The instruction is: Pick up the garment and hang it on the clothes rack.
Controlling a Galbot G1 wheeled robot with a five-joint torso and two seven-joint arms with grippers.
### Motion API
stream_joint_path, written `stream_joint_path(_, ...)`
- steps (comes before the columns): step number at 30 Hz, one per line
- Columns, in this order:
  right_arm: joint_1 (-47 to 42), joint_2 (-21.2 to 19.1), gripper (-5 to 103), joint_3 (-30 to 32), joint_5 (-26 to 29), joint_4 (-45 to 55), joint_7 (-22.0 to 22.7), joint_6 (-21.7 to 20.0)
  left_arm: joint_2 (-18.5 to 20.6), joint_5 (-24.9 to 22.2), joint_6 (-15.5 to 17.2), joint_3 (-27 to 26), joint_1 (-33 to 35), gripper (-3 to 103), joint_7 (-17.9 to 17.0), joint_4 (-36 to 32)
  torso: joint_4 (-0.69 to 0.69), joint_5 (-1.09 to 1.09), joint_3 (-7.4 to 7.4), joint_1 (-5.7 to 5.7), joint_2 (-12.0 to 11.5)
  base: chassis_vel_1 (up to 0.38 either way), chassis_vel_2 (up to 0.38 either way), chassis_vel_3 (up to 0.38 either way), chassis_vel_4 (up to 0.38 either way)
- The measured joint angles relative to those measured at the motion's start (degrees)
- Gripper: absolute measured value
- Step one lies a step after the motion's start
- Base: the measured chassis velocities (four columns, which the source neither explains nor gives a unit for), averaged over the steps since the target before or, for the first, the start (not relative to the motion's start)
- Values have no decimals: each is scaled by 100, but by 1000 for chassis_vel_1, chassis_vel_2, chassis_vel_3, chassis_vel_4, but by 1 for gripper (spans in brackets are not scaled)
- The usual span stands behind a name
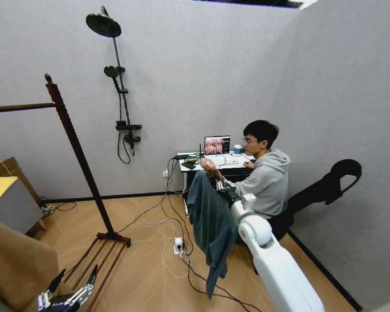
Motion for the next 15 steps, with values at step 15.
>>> stream_joint_path(15, -801, -77, 10, 579, -65, 580, -165, 54, 0, 0, 0, 0, 0, 100, 0, 0, 2, -1, 1, 1, 0, -42, 46, 48, -47)
